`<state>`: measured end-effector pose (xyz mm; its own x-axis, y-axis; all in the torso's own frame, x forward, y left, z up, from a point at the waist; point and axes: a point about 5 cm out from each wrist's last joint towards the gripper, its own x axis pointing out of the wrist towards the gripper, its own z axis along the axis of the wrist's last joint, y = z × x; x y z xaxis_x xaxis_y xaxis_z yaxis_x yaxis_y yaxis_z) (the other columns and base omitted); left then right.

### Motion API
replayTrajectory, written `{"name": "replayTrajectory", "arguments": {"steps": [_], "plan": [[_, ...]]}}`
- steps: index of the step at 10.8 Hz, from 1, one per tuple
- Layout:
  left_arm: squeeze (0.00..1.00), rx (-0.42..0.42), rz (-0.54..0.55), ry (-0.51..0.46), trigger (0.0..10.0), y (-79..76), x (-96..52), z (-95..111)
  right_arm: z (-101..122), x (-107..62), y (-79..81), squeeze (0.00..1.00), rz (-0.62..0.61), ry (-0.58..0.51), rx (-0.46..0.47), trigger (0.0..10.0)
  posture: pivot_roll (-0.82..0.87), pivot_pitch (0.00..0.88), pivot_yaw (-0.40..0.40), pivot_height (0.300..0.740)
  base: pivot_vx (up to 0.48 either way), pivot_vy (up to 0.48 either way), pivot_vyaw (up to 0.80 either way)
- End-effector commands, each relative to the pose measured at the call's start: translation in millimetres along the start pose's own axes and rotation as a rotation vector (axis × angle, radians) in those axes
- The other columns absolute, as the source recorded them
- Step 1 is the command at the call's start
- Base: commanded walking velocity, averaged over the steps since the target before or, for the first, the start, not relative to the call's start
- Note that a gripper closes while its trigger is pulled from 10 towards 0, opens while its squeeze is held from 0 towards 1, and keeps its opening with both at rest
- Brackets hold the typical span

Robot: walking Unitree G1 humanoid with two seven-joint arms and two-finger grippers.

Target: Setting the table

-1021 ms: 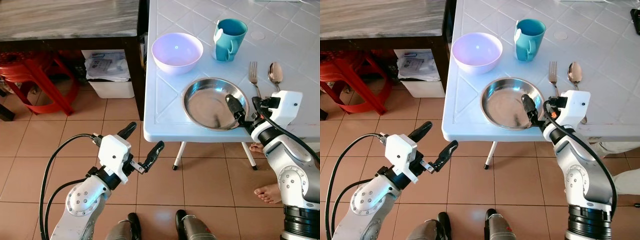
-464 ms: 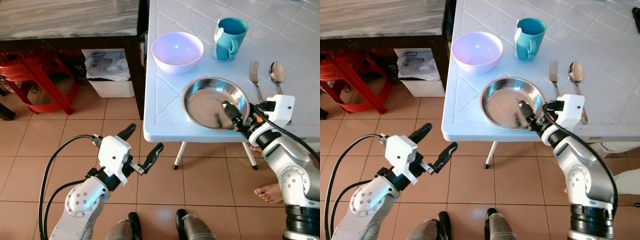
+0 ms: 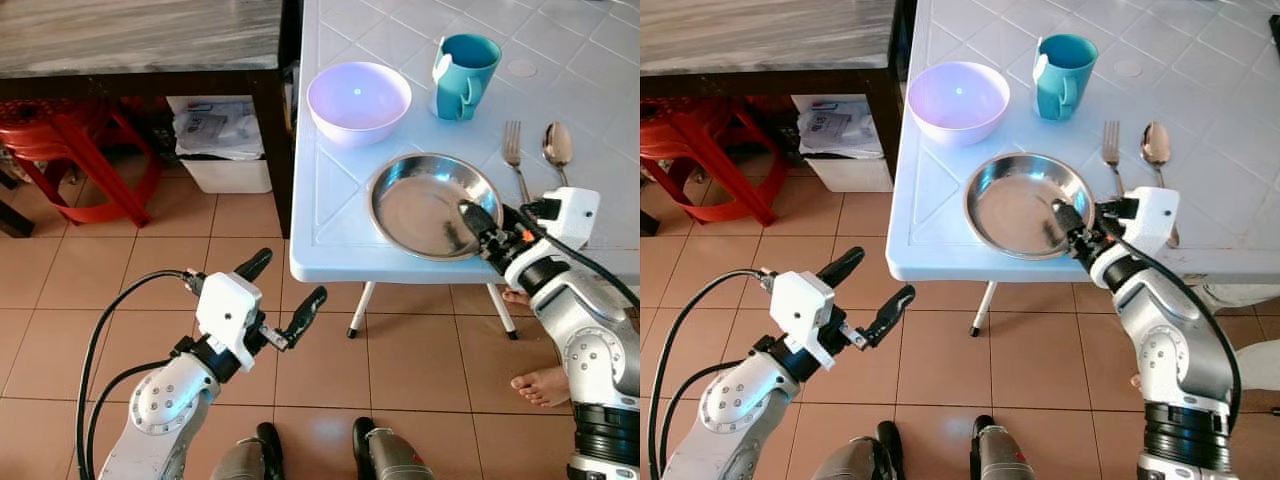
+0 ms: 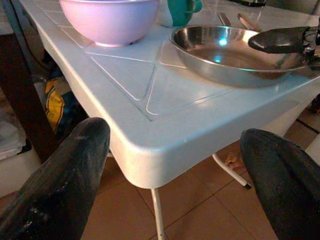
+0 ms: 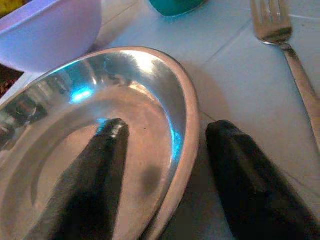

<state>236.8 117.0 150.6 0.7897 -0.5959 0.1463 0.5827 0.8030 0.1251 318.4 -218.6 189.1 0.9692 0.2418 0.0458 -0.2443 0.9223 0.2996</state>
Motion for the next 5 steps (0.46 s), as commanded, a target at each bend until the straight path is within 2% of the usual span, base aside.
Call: {"name": "replayTrajectory", "arguments": {"steps": [1,5], "plan": [[0.0,0.003,-0.017,0.005,10.0,-2.6,-2.8,0.1,-15.2,-1.4,-0.7,0.0,-0.009,0.059,0.054,0.0,-0.1,0.338,0.041,0.74,0.0,0.0,0.0],[0.0,-0.006,-0.035,0.003,10.0,-3.1,-3.7,0.0,-18.1,-1.8,-0.7,0.0,-0.011,0.07,0.089,0.0,-0.1,0.34,0.041,0.74,0.0,0.0,0.0]]}}
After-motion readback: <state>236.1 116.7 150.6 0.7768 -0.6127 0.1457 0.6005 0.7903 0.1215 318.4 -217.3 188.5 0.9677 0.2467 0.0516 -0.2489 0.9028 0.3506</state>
